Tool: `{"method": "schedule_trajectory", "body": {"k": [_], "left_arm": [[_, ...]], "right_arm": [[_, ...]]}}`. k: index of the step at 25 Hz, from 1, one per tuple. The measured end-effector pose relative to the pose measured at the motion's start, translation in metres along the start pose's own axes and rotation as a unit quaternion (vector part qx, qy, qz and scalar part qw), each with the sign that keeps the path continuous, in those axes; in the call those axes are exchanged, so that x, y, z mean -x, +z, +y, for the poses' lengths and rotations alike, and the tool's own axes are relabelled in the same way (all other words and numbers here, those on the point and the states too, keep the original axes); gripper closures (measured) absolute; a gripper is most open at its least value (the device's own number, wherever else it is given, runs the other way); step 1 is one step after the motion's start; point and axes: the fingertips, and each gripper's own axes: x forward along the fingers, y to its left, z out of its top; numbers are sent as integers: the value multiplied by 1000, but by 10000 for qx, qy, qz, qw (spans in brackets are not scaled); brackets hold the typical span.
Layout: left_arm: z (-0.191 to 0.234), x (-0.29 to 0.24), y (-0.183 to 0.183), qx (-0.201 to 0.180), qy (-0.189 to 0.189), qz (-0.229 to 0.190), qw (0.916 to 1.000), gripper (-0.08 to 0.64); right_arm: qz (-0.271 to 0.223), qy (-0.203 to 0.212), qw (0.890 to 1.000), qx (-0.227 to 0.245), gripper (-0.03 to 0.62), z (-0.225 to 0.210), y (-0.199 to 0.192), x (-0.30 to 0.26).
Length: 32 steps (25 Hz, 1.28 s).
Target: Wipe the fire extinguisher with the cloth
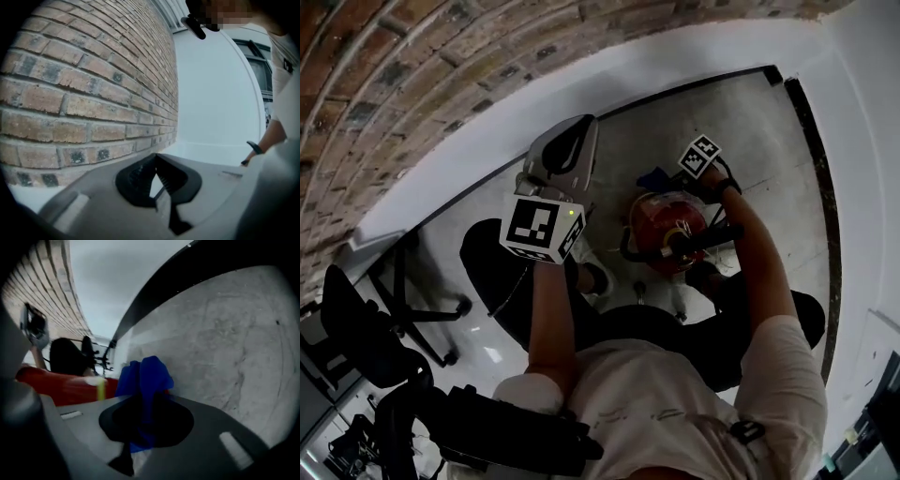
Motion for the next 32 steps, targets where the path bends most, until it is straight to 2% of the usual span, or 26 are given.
{"method": "schedule_trajectory", "body": {"k": [2, 4, 7, 9, 12, 15, 17, 19, 22, 24, 27, 29, 32], "left_arm": [[-1, -1, -4, 12, 31, 31, 10000, 560], [-1, 2, -8, 37, 78, 70, 9999, 560], [4, 7, -8, 33, 163, 77, 9998, 560], [7, 12, -5, 10, 234, 23, 9997, 560], [10, 22, -2, 35, 320, -69, 9995, 560], [13, 33, 5, 61, 350, -161, 9992, 560], [17, 39, 14, 39, 350, -246, 9991, 558], [22, 46, 24, 5, 391, -353, 9986, 560], [30, 54, 35, 2, 454, -506, 9977, 560], [34, 58, 38, 16, 488, -555, 9973, 560], [37, 59, 33, 61, 519, -524, 9973, 560], [36, 57, 26, 104, 521, -458, 9975, 559], [35, 56, 16, 118, 557, -358, 9977, 558]], "right_arm": [[329, -942, 9946, 286, 531, -42, -12, -17], [651, -1535, 9847, 508, 531, -69, -24, -29], [628, -1555, 9842, 565, 529, -77, -23, -26], [427, -1394, 9864, 759, 531, -59, -3, -4], [-95, -634, 9889, 1340, 531, 23, 45, 54], [-331, 219, 9787, 2015, 531, 141, 82, 120], [-192, 781, 9642, 2527, 531, 221, 87, 157], [158, 1335, 9434, 3031, 529, 292, 78, 184], [946, 2076, 9092, 3481, 529, 361, 46, 202], [1557, 2283, 8971, 3448, 529, 373, 29, 195], [2233, 2398, 8965, 2980, 529, 354, 20, 162], [2275, 2817, 8948, 2612, 529, 340, 26, 143], [1938, 3563, 8841, 2320, 528, 318, 47, 127]]}}
